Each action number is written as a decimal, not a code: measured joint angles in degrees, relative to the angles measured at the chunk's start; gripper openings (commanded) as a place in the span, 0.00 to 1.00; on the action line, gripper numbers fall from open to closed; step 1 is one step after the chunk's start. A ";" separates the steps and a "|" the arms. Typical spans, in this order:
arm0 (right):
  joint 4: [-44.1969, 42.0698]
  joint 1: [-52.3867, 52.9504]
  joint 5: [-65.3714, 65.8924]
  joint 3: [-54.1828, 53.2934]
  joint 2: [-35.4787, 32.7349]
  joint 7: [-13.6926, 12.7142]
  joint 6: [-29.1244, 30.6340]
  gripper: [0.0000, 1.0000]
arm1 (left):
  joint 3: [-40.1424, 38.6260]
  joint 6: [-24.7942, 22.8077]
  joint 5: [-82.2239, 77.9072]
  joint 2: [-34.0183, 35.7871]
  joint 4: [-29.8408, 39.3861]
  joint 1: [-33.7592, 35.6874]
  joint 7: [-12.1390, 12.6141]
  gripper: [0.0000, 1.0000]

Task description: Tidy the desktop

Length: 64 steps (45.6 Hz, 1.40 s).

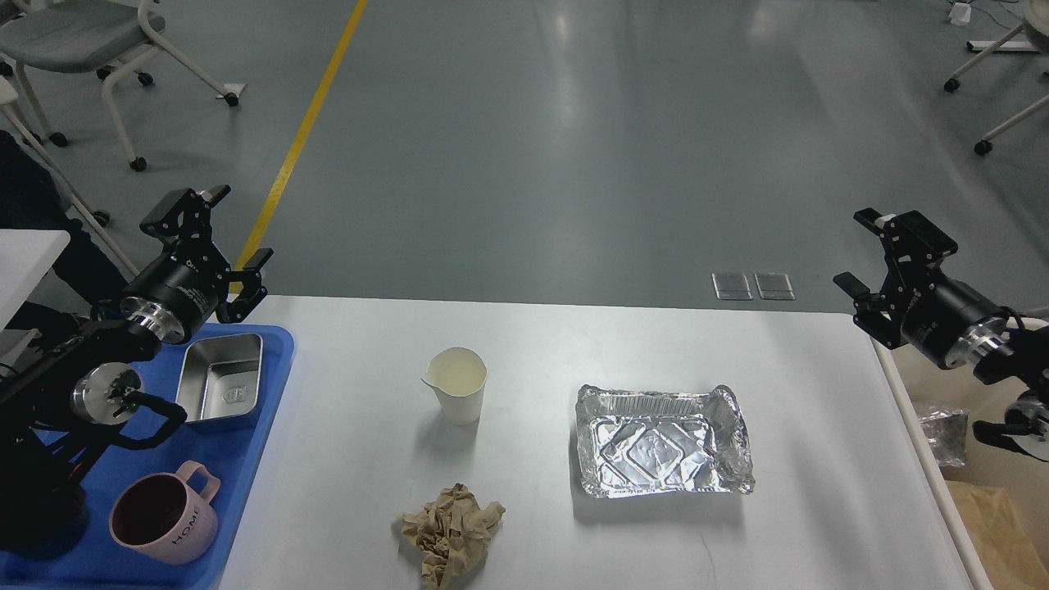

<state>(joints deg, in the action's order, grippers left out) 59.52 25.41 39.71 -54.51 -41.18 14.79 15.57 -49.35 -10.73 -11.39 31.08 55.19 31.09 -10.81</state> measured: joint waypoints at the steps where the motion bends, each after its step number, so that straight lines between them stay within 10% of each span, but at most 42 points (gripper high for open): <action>1: 0.89 0.60 2.03 1.13 -0.90 -0.67 -0.06 1.00 | -0.74 0.67 -0.01 0.00 1.13 -0.70 0.00 0.96; 26: 17.57 5.96 24.06 22.75 -13.65 -3.94 -24.57 1.00 | -2.67 3.17 -0.04 0.23 3.55 -4.81 0.09 0.96; 45: 22.27 5.97 45.26 30.67 -27.65 3.49 -14.04 1.00 | -3.05 4.22 -0.12 -0.03 3.30 -4.82 0.01 0.96; 64: 27.39 5.26 47.00 30.62 -45.05 3.90 -13.32 1.00 | -2.52 5.26 -0.13 -0.56 3.35 -5.49 0.28 0.96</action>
<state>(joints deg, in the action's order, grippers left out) 86.91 30.67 86.71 -23.89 -86.23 18.69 2.25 -51.88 -5.46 -11.51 30.52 58.54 25.60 -10.53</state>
